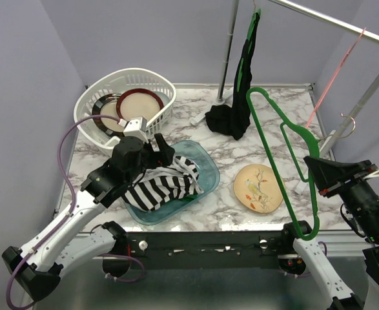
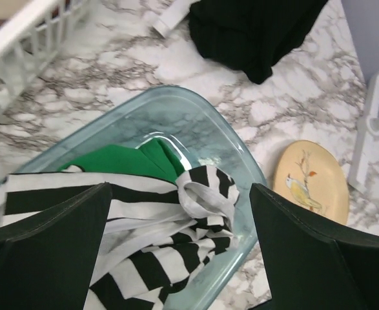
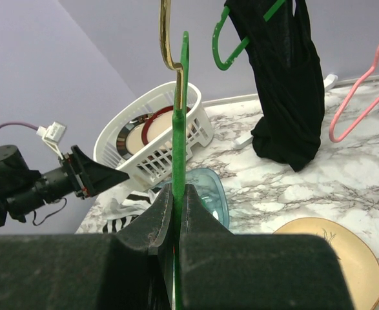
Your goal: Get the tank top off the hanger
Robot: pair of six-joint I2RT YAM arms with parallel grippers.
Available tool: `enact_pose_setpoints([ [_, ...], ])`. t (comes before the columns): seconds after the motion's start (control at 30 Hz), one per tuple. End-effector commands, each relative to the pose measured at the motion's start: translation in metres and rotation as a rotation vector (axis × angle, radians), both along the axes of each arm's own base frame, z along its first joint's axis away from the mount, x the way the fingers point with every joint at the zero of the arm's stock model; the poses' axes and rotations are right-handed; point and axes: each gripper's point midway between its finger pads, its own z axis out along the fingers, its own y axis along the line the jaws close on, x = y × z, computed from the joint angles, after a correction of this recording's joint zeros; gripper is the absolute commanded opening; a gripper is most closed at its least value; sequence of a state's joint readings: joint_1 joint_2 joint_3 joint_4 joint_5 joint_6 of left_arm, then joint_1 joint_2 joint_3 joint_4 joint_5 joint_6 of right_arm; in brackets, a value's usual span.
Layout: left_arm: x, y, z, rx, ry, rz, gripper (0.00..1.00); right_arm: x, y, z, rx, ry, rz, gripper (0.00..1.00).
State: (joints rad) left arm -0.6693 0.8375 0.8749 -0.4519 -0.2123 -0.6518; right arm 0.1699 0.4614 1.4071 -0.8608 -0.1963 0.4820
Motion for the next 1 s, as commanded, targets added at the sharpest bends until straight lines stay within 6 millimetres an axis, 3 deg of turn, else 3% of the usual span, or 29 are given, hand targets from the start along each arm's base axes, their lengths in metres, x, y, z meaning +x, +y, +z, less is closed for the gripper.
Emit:
enact_pose_setpoints([
  [0.0, -0.002, 0.032, -0.035, 0.200, 0.101, 0.097, 0.90, -0.008, 0.000, 0.013, 0.015, -0.060, 0.004, 0.01],
  [0.13, -0.007, 0.029, -0.065, 0.138, 0.177, 0.138, 0.58, -0.008, -0.001, 0.011, 0.012, -0.056, 0.004, 0.01],
  [0.17, -0.008, 0.030, -0.073, 0.123, 0.195, 0.164, 0.55, -0.008, 0.000, 0.011, 0.014, -0.054, 0.009, 0.01],
  [0.3, -0.017, 0.026, -0.120, 0.013, 0.275, 0.216, 0.51, -0.007, 0.002, 0.012, 0.020, -0.052, 0.017, 0.01],
  [0.4, -0.022, 0.027, -0.144, -0.033, 0.314, 0.257, 0.50, -0.003, 0.002, 0.008, 0.021, -0.036, 0.014, 0.01],
  [0.47, -0.022, 0.028, -0.146, -0.047, 0.315, 0.269, 0.51, 0.000, 0.002, 0.005, 0.020, -0.019, 0.011, 0.01],
  [0.57, -0.020, 0.025, -0.137, -0.030, 0.297, 0.243, 0.64, 0.007, 0.003, 0.001, 0.022, 0.010, 0.004, 0.01],
  [0.8, 0.001, 0.011, -0.037, 0.038, 0.103, 0.092, 0.96, 0.029, -0.015, 0.004, -0.006, 0.069, -0.116, 0.01],
  [0.97, 0.008, 0.001, -0.011, 0.114, 0.027, -0.009, 0.99, 0.059, -0.015, 0.010, -0.020, 0.092, -0.144, 0.01],
])
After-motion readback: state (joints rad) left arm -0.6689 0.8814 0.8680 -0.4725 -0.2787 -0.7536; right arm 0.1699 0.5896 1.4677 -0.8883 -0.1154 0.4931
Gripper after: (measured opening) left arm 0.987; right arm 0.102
